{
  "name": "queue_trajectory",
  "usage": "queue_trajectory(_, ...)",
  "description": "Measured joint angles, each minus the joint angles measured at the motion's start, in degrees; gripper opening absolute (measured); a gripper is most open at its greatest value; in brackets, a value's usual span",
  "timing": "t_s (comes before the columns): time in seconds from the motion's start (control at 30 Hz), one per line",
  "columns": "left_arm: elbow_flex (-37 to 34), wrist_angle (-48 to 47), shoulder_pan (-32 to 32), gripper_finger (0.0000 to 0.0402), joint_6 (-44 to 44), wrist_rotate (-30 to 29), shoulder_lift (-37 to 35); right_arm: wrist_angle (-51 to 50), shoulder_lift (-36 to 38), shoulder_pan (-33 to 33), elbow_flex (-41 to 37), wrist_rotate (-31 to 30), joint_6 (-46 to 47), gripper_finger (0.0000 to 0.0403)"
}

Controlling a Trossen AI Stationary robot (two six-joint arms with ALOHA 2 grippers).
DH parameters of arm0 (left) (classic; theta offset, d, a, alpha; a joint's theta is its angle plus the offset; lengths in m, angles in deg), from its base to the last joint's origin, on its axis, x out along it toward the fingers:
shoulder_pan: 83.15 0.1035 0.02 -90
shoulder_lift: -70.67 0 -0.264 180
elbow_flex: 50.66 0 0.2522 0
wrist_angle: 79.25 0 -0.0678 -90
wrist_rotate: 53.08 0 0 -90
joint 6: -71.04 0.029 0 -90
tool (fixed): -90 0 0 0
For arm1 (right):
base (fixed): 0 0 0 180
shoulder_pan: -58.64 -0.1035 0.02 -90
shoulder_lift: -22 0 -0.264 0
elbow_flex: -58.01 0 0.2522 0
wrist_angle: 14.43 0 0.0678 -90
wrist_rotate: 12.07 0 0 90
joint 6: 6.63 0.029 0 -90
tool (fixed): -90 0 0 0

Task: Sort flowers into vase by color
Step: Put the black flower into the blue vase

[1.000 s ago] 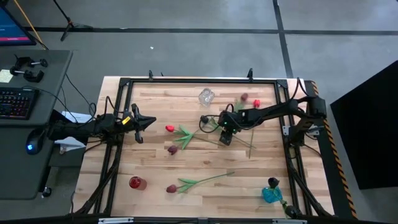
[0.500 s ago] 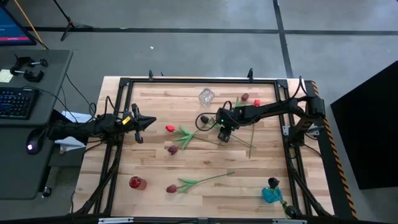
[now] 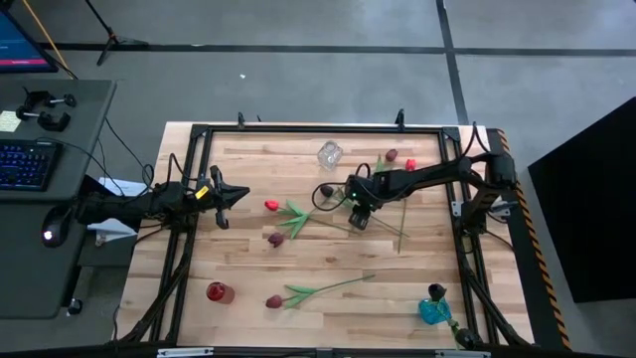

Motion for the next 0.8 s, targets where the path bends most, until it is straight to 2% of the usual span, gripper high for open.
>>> queue_trajectory(0.23, 0.0, 0.0, 0.0, 0.0008, 0.0, 0.0, 0.0, 0.4, -2.6, -0.1, 0.3, -0.4, 0.0, 0.0129)
queue_trajectory(0.3, 0.0, 0.0, 0.0, 0.0008, 0.0, 0.0, 0.0, 0.1, -2.4, -0.1, 0.5, -0.9, 0.0, 0.0103)
queue_trajectory(0.4, 0.0, 0.0, 0.0, 0.0008, 0.0, 0.0, 0.0, -2.1, -1.6, -0.3, 1.6, -2.8, -0.3, 0.0029)
queue_trajectory(0.47, 0.0, 0.0, 0.0, 0.0008, 0.0, 0.0, 0.0, -3.9, -0.2, -0.6, 2.2, -4.5, -1.3, 0.0013)
queue_trajectory(0.63, 0.0, 0.0, 0.0, 0.0008, 0.0, 0.0, 0.0, -7.4, 7.0, -2.5, 3.8, -8.3, -3.4, 0.0004)
queue_trajectory(0.8, 0.0, 0.0, 0.0, 0.0008, 0.0, 0.0, 0.0, -6.9, 18.5, -7.2, 3.8, -12.3, -4.0, 0.0002)
